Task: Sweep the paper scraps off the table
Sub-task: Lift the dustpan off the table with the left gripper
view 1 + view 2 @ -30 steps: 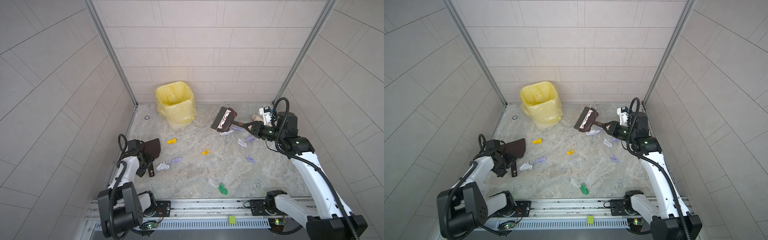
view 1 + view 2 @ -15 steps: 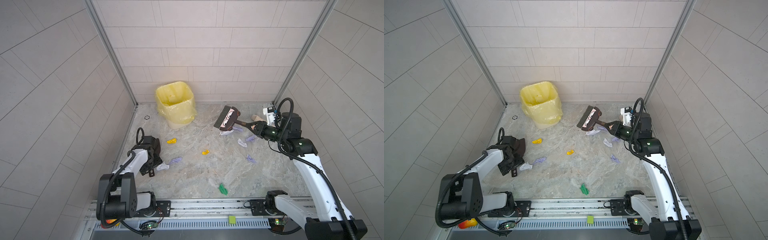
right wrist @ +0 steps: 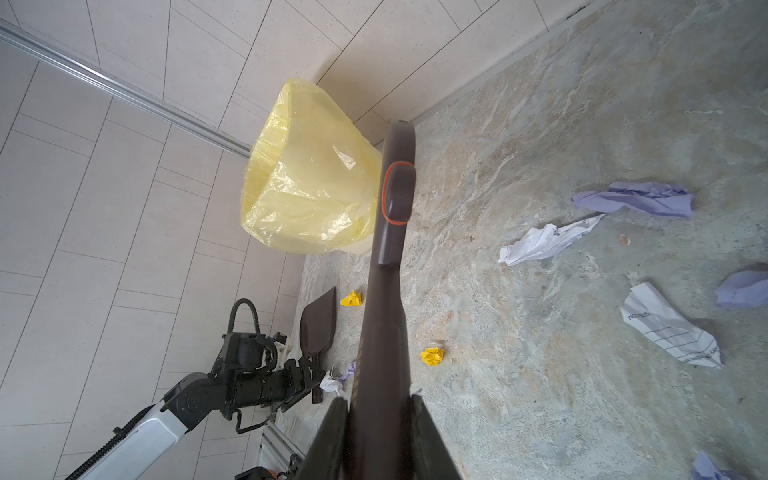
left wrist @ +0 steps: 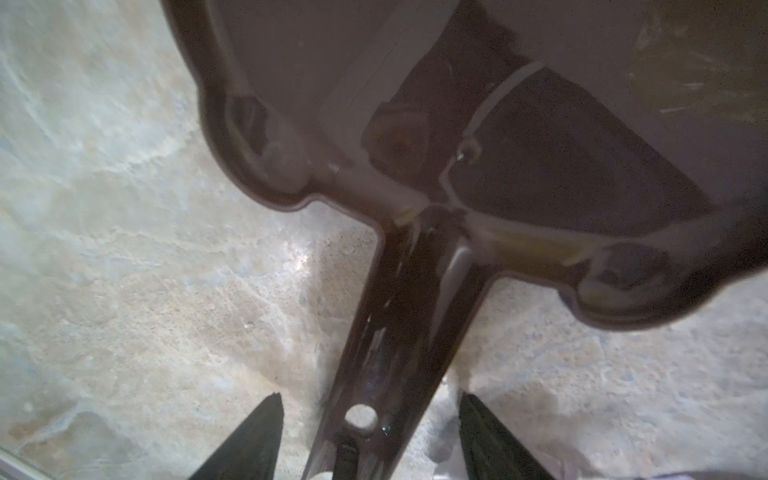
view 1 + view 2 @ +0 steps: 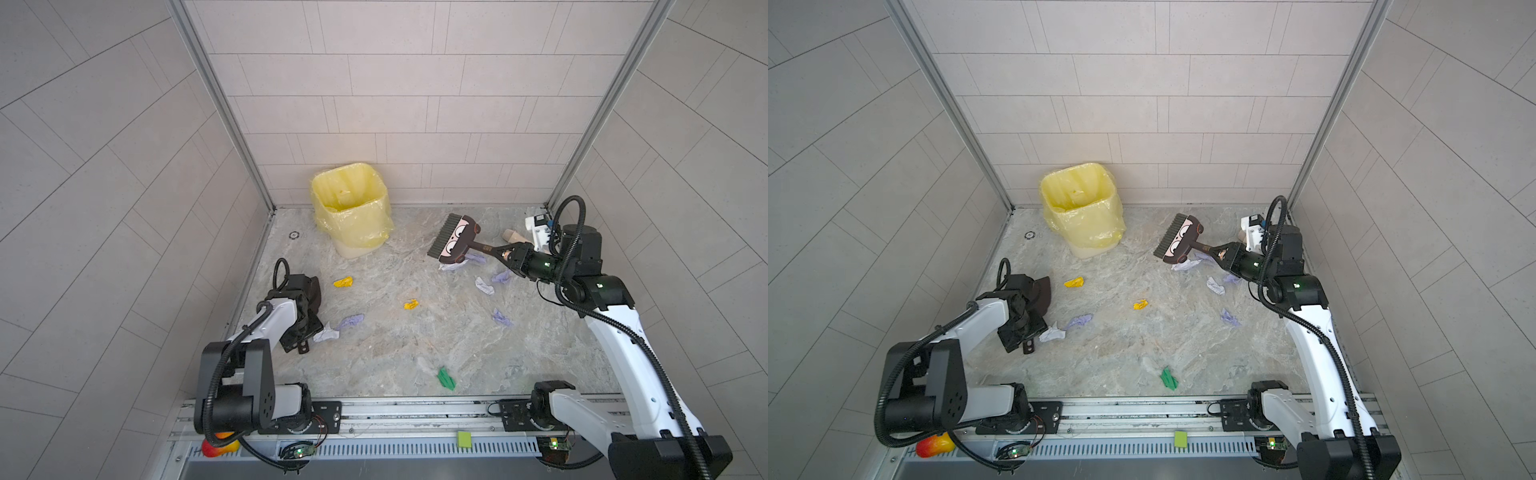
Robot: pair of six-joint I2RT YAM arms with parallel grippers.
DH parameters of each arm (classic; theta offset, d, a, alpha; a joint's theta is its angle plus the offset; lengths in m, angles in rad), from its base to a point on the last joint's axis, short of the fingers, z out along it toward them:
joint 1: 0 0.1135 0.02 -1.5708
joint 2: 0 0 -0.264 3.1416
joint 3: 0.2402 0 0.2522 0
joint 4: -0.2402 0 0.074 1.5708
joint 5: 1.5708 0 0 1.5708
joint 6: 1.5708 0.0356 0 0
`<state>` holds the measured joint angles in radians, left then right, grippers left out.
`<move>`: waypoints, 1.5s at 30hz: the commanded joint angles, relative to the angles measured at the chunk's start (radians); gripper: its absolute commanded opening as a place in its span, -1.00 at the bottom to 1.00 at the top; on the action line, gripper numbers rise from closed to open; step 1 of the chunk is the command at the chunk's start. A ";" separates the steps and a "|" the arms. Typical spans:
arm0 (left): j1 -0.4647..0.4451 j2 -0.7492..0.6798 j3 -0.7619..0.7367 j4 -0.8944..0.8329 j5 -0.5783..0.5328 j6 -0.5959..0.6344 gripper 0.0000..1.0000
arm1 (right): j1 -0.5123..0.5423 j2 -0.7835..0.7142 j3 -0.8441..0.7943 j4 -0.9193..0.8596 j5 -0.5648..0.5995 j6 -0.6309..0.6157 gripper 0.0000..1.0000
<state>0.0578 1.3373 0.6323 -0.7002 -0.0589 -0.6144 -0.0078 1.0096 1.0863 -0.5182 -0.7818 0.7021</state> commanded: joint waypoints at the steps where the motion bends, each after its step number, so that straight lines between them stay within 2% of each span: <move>1: -0.001 -0.006 -0.030 0.005 0.013 -0.031 0.37 | -0.007 -0.011 0.041 0.028 -0.022 -0.018 -1.00; 12: -0.008 -0.064 -0.080 0.032 0.075 -0.064 -0.01 | -0.009 -0.026 0.027 0.020 -0.017 -0.016 -1.00; 27: -0.021 -0.061 -0.083 0.041 0.036 -0.050 -0.23 | -0.009 -0.027 0.034 0.013 -0.017 -0.013 -1.00; 45: -0.021 -0.103 -0.062 0.030 -0.012 -0.041 -0.80 | -0.009 -0.029 0.027 0.011 -0.009 -0.003 -1.00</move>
<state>0.0422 1.2594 0.5678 -0.6445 -0.0292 -0.6544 -0.0135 1.0077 1.0863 -0.5289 -0.7815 0.7033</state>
